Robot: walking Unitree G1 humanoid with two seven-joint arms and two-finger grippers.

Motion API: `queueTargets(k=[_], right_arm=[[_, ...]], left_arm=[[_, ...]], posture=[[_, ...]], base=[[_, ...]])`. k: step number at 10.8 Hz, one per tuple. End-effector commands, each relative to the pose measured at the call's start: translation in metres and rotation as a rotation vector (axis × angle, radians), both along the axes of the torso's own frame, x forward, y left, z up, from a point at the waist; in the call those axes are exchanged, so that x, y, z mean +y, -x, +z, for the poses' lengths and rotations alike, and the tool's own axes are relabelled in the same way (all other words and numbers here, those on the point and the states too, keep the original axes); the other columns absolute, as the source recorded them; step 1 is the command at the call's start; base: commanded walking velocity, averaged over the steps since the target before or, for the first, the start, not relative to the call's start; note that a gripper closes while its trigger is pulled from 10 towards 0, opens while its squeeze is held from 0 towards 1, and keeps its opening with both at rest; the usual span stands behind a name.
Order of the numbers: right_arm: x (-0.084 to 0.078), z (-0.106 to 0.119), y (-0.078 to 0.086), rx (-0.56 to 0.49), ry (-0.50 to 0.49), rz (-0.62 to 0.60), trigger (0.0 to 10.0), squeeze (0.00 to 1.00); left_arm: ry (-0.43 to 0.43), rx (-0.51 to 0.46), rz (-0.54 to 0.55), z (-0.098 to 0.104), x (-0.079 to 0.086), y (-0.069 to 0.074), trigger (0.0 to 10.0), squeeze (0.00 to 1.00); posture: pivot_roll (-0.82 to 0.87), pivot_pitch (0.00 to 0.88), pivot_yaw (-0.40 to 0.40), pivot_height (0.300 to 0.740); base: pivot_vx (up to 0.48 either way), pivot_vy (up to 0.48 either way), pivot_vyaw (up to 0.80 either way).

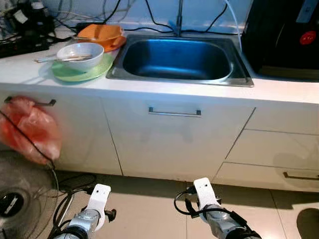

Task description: Kitchen organization

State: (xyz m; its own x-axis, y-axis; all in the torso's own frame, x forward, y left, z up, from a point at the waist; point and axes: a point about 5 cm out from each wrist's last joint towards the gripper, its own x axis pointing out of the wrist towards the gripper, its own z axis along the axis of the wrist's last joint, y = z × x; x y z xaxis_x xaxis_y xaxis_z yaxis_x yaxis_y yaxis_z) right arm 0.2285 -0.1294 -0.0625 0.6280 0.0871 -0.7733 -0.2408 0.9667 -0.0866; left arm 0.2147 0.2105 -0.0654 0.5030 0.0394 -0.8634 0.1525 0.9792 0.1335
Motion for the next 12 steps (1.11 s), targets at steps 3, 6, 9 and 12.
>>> queueTargets(k=[3, 6, 9, 12], right_arm=[[-0.0005, -0.0004, 0.0007, 0.000, 0.014, 0.012, 10.0, 0.00], [-0.0001, -0.0007, 0.0011, 0.002, 0.013, 0.013, 10.0, 0.00], [0.0000, -0.0006, 0.0009, 0.003, 0.015, 0.017, 10.0, 0.00], [0.0001, -0.0003, 0.0004, 0.003, 0.017, 0.020, 10.0, 0.00]], left_arm=[[-0.001, -0.004, 0.000, 0.0003, -0.0001, -0.0004, 10.0, 0.00], [0.002, -0.002, 0.001, 0.0001, 0.0000, -0.0002, 10.0, 0.00], [0.004, -0.001, 0.003, 0.0001, 0.0000, -0.0002, 10.0, 0.00], [0.005, 0.000, 0.004, 0.0003, 0.0000, -0.0004, 10.0, 0.00]], posture=[[0.03, 0.000, 0.015, 0.740], [0.03, 0.000, 0.015, 0.740], [0.03, 0.000, 0.015, 0.740], [0.03, 0.000, 0.015, 0.740]], base=[[0.000, 0.000, 0.00], [0.000, 0.000, 0.00], [0.000, 0.000, 0.00], [0.000, 0.000, 0.00]])
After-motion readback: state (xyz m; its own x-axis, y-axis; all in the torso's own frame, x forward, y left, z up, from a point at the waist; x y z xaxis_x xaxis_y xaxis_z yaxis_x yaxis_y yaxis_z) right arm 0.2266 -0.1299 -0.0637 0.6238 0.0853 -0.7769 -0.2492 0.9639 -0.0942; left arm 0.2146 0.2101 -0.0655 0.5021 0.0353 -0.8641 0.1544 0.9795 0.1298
